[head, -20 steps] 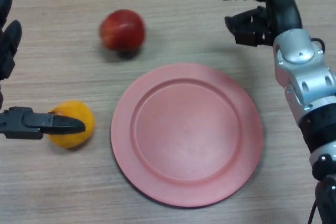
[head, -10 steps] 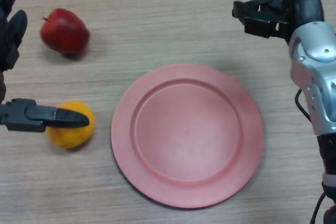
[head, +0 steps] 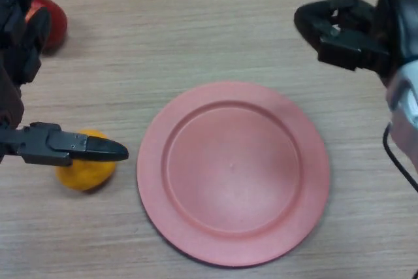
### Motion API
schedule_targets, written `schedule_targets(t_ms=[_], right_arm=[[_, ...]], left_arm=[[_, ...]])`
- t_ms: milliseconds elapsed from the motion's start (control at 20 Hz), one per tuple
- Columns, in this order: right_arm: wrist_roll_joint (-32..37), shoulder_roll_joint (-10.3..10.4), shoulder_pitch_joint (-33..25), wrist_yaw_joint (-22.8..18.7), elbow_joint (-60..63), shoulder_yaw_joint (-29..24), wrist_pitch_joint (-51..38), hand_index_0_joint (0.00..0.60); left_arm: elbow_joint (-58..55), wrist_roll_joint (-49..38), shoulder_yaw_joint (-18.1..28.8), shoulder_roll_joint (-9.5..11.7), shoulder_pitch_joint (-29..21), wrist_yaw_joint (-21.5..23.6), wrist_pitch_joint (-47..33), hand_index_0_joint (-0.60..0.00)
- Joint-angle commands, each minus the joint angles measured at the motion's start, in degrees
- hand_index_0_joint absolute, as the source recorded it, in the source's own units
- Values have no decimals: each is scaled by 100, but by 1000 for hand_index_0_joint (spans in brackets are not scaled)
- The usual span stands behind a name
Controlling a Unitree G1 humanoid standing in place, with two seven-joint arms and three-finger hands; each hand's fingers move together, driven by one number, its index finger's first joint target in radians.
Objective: Pick up the red apple and place it on the plate
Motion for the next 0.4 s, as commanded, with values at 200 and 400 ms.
schedule_targets(t_ms=[200,400], right_arm=[[110,-312,609,124,-1513,-632,-244,0],[-30,-285,999,241,-2165,-447,124,0]], left_arm=[[-1014,-1010,712,355,-219,131,351,0],[-816,-1298,1238,290,68,-294,93,0]])
